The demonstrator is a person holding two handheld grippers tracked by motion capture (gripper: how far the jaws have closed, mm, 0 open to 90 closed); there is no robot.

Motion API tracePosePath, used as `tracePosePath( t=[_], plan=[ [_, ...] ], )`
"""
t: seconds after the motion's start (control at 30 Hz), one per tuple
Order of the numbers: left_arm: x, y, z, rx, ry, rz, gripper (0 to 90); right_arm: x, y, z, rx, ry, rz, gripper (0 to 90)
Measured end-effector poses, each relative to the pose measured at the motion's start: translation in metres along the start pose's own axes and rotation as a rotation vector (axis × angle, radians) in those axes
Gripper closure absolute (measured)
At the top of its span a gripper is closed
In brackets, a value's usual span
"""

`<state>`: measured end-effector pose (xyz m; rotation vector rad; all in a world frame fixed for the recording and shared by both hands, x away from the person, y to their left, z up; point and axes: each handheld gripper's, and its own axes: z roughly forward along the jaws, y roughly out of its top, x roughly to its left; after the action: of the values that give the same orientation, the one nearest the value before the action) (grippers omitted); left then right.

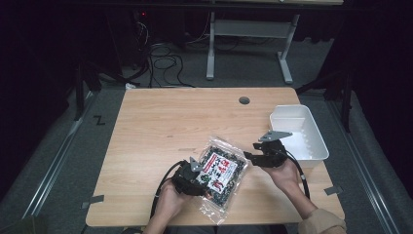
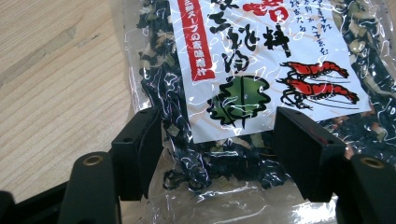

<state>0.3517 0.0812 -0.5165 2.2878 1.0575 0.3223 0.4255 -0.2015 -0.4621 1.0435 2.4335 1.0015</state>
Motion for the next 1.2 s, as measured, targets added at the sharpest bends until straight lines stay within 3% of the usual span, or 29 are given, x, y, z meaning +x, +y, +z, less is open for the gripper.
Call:
tracePosePath(
  t=[0.27,0.43,0.53,0.6,0.63,0.73,0.83,0.97,1.1,1.2],
  plan=[
    [0.0,-0.001,0.0,-0.006,0.002,-0.009,33.7,-0.013,0.012,0.023,0.038,-0.005,0.065,52.2],
    [0.003,-0.001,0.002,0.006,-0.001,-0.054,27.7,-0.017,0.015,0.036,0.074,-0.003,0.084,53.6],
    [0.004,-0.001,0.002,0.007,0.005,-0.057,26.1,-0.024,0.015,0.045,0.087,0.029,0.129,57.2],
    [0.003,-0.001,0.002,0.005,0.009,-0.057,25.7,-0.024,0.015,0.046,0.092,0.036,0.134,58.0],
    [0.003,-0.001,0.002,0.006,0.008,-0.058,25.1,-0.026,0.013,0.051,0.117,0.06,0.146,59.6],
    [0.005,-0.001,0.003,0.007,0.003,-0.069,24.3,-0.026,0.012,0.054,0.132,0.073,0.152,61.9],
    [0.005,-0.001,0.003,0.008,0.016,-0.074,22.0,-0.027,0.011,0.055,0.13,0.121,0.169,71.0],
    [0.006,0.0,0.003,0.004,0.031,-0.075,21.3,-0.025,0.009,0.054,0.125,0.144,0.165,73.3],
    [0.008,0.0,0.004,0.002,0.031,-0.082,21.4,-0.029,0.006,0.055,0.143,0.135,0.177,75.1],
    [0.007,0.0,0.003,0.002,0.036,-0.078,21.6,-0.029,0.006,0.057,0.137,0.127,0.177,71.6]
  ],
)
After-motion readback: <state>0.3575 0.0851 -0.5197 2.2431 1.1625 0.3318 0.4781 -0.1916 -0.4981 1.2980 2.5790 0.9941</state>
